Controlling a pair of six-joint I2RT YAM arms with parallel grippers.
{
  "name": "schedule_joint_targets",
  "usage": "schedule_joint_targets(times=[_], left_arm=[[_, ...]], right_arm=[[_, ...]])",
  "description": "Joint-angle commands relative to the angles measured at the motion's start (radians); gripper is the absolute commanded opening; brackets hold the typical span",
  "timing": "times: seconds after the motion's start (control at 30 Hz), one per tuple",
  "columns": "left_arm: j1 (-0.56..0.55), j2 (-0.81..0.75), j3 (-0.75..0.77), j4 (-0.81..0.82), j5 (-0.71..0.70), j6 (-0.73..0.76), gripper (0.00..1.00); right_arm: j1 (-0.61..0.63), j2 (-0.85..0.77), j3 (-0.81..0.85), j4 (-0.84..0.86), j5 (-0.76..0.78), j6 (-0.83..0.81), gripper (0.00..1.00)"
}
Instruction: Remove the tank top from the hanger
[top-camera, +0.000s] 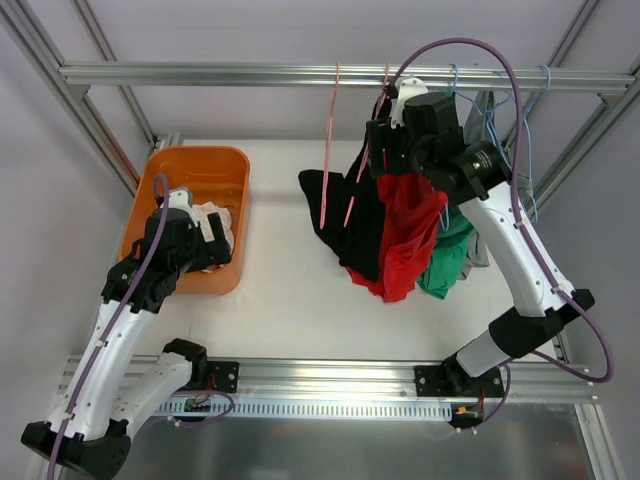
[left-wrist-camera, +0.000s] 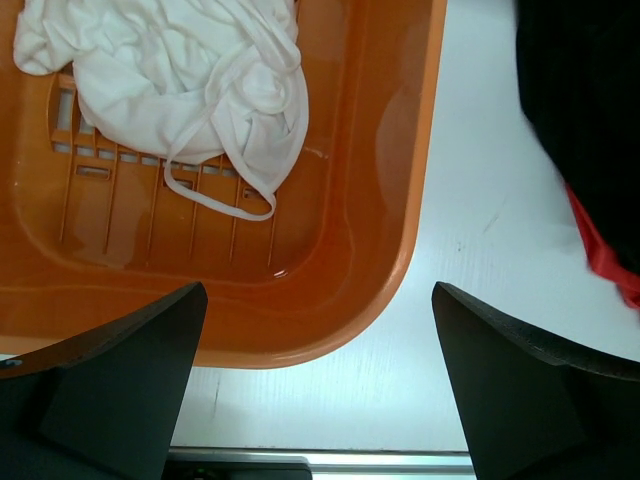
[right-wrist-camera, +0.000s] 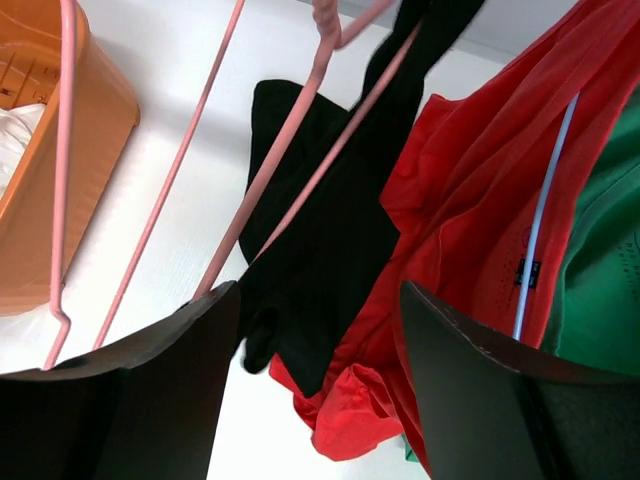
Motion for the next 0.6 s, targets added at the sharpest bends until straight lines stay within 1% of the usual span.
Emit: schedule_joint_targets(times=[0.0,0.1,0.23,0.37,0.47,0.57], left_arm=[[-0.002,0.009,-0.007,0.056,0.016,0.026,0.99],[-0.001,0.002,-0.022,0.064,0.024,0.031,0.99],[-0.002,0.012,-0.03,0.067,0.044,0.04,0.99],[-0.001,0.023,-0.033,0.07,0.057,0.046,0.99],[-0.001,0.025,-0.035,0.072,0.062,0.049,0.99],[-0.002,0.031,-0.035,0.072,0.067,0.051,0.99]], right_arm=[[-0.002,-0.009,0.065,0.027,-0.006,0.033,0.68],[-0.003,-0.009,0.05,0.037,0.005,0.059,0.67],[0.0,-0.058,0.007,0.097,-0.009,0.089,0.63],[0.009,-0.092,0.004,0.119,0.033,0.109,0.59],[0.02,-0.116,-0.009,0.136,0.031,0.119,0.58],[0.029,-0.092,0.0,0.142,0.01,0.122,0.58]])
